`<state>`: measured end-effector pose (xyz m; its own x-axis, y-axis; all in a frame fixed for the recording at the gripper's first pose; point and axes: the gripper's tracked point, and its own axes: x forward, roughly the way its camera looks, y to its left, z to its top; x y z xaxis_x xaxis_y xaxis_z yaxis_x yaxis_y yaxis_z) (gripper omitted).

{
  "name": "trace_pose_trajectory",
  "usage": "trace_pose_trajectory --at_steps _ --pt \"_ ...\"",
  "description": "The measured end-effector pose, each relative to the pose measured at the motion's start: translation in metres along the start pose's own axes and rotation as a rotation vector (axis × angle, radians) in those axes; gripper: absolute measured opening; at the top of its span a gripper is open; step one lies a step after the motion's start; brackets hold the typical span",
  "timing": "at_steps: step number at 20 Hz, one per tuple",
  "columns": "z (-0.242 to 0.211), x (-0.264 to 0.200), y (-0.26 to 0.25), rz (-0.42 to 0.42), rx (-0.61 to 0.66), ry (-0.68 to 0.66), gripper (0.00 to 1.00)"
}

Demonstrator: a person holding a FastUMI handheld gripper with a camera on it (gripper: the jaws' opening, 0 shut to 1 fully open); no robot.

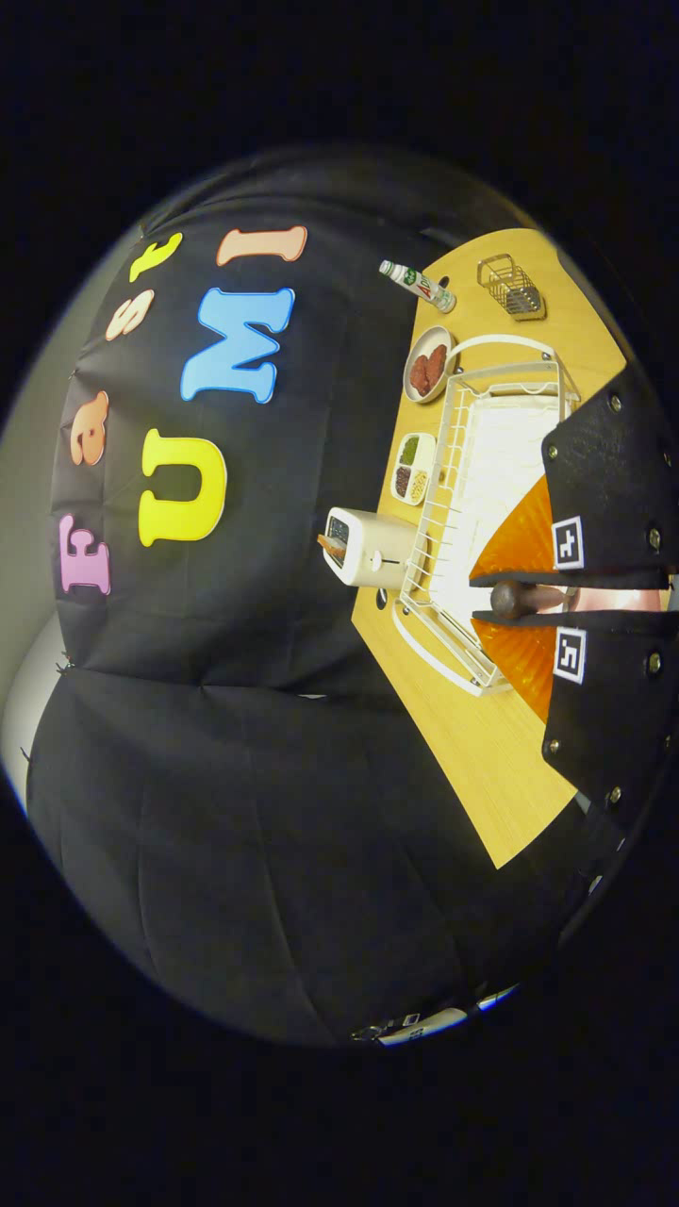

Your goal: Take the plate from the dish rack, then take the spoon from the basket and place it into the plate.

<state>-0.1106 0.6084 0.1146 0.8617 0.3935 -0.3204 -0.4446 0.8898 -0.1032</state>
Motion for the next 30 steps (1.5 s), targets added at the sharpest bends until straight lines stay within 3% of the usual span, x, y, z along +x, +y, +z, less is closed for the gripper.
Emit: trace_pose_trajectory --at_steps 10,18,21,22,24,26,30 --pt "-0.059 0.024 0.048 0.074 -0.001 0.096 0.08" --pt "-0.06 0.029 0.055 0.101 -0.018 0.083 0.08" --pt "-0.043 0.019 0.041 0.062 -0.035 0.035 0.17" --pt "-0.037 0.016 0.038 0.049 -0.035 0.022 0.35" --pt "-0.03 0.013 0.034 0.044 -0.02 0.01 0.6" --pt "-0.02 0.014 0.03 0.042 0.005 -0.007 0.76" --pt "-0.013 0.014 0.019 0.028 0.02 -0.013 0.75"
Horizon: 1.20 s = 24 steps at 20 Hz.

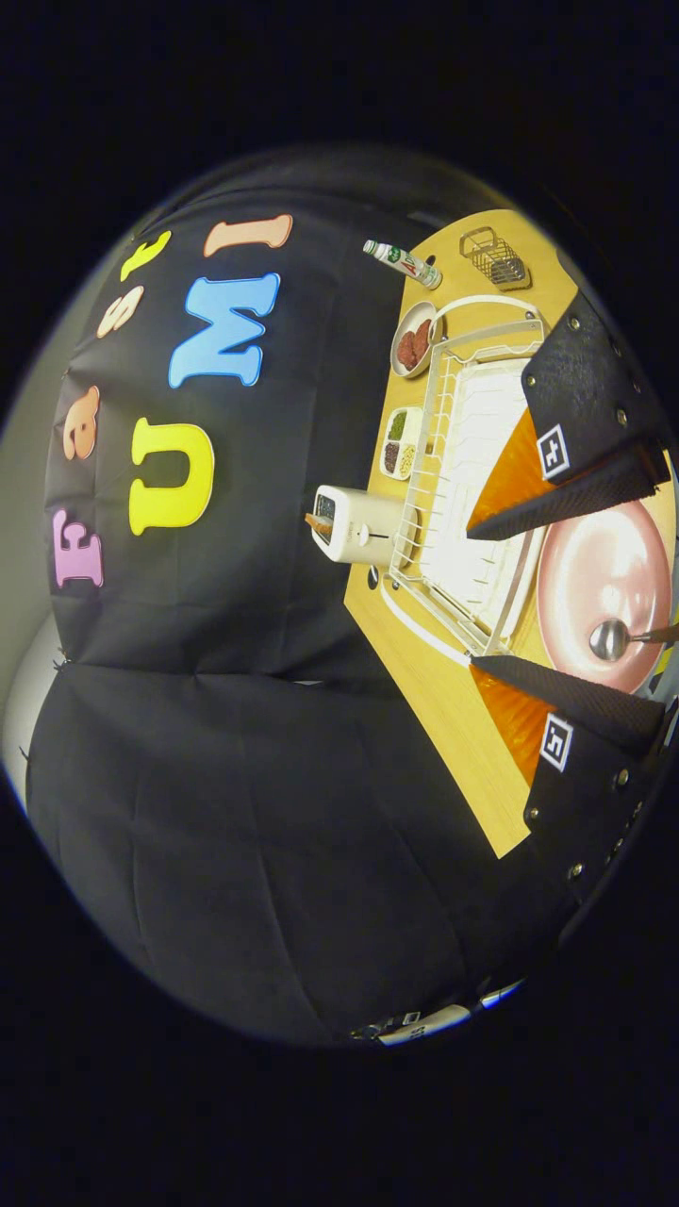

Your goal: Take the plate from the dish rack, then take the spoon from the basket and place it into the plate.

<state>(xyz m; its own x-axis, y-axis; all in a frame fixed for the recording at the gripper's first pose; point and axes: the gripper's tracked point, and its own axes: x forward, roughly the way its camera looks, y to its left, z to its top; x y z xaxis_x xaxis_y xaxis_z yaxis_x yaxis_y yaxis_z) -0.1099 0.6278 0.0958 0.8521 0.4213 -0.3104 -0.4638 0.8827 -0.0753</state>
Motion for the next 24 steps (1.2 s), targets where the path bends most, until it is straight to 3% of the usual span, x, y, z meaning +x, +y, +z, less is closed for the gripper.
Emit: trace_pose_trajectory --at_steps 10,24 --pt "0.034 -0.007 -0.045 -0.056 0.055 -0.037 0.75" --pt "0.206 -0.101 -0.203 -0.352 0.1 -0.312 0.75"
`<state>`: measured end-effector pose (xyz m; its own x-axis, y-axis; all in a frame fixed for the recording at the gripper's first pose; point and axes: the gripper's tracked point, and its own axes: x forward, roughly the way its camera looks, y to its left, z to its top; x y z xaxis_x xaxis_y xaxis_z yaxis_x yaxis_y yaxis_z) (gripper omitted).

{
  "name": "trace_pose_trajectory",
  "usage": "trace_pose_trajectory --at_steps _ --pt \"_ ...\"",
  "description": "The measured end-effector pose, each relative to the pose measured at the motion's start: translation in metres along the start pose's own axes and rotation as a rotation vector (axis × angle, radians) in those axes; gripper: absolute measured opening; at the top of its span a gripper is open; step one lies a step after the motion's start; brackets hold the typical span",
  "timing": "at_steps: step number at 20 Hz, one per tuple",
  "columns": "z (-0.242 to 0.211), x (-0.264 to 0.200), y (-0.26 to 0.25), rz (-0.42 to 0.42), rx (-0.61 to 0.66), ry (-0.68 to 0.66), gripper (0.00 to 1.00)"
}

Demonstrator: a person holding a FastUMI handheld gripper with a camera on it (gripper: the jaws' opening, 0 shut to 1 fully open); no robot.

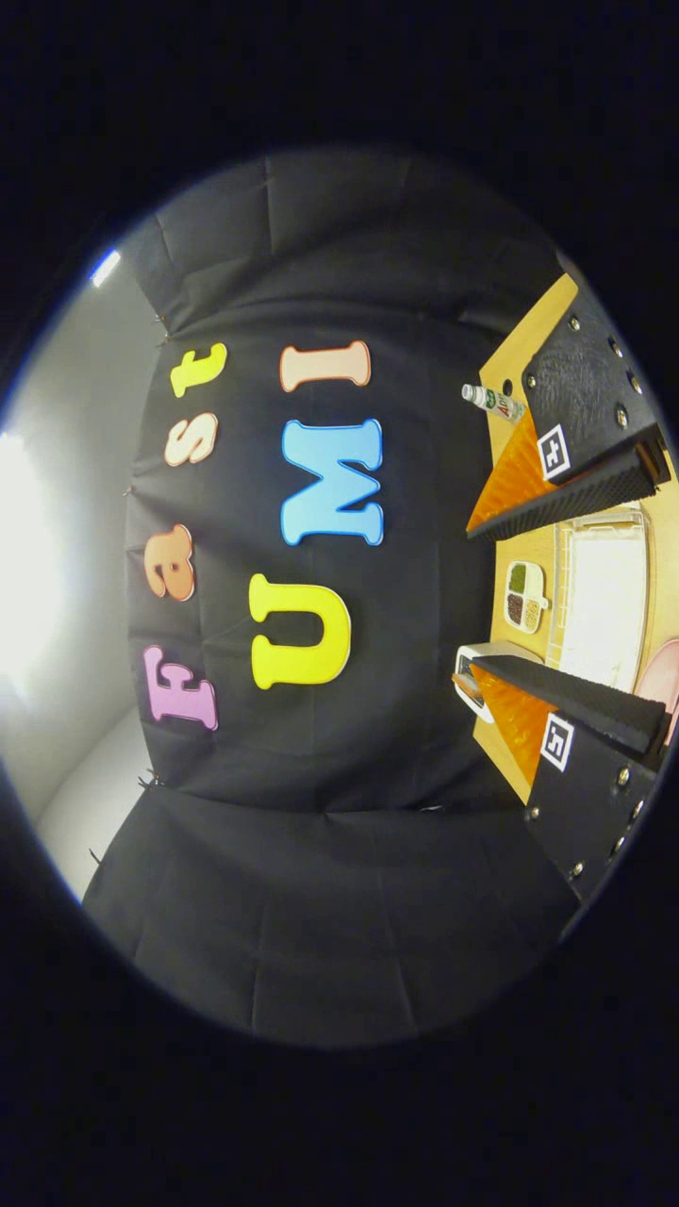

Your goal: Take the plate from the dish rack, then take the spoon from the basket and place it into the plate.

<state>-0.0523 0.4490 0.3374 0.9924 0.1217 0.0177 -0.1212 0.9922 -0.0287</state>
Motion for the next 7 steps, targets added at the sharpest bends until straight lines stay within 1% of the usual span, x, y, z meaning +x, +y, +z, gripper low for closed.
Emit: trace_pose_trajectory --at_steps 7 --pt "0.032 -0.004 -0.059 -0.057 0.002 -0.028 0.75"
